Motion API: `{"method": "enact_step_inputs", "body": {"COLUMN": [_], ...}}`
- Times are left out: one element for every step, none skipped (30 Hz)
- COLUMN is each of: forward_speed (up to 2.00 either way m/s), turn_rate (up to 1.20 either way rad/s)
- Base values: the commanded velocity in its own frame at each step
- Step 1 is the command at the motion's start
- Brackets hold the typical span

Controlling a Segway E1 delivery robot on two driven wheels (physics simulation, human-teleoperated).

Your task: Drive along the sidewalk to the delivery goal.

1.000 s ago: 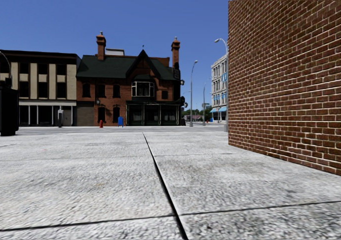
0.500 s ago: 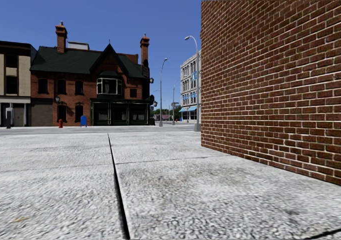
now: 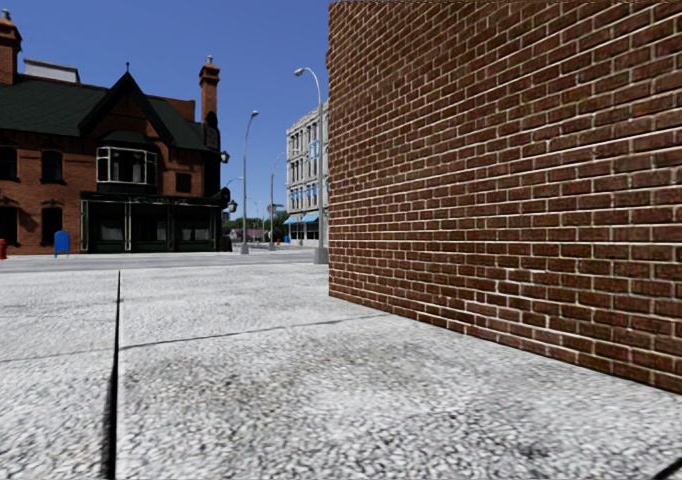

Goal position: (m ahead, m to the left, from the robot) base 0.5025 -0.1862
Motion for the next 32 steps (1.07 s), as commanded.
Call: {"method": "enact_step_inputs", "body": {"forward_speed": [0.43, 0.20, 0.00, 0.00, 0.00, 0.00, 0.00, 0.00, 0.00, 0.00, 0.00, 0.00, 0.00, 0.00, 0.00, 0.00, 0.00, 0.00, 0.00, 0.00, 0.00, 0.00, 0.00, 0.00, 0.00, 0.00, 0.00, 0.00, 0.00, 0.00, 0.00, 0.00], "turn_rate": [-0.45, 0.00, 0.00, 0.00, 0.00, 0.00, 0.00, 0.00, 0.00, 0.00, 0.00, 0.00, 0.00, 0.00, 0.00, 0.00, 0.00, 0.00, 0.00, 0.00, 0.00, 0.00, 0.00, 0.00, 0.00, 0.00, 0.00, 0.00, 0.00, 0.00, 0.00, 0.00]}}
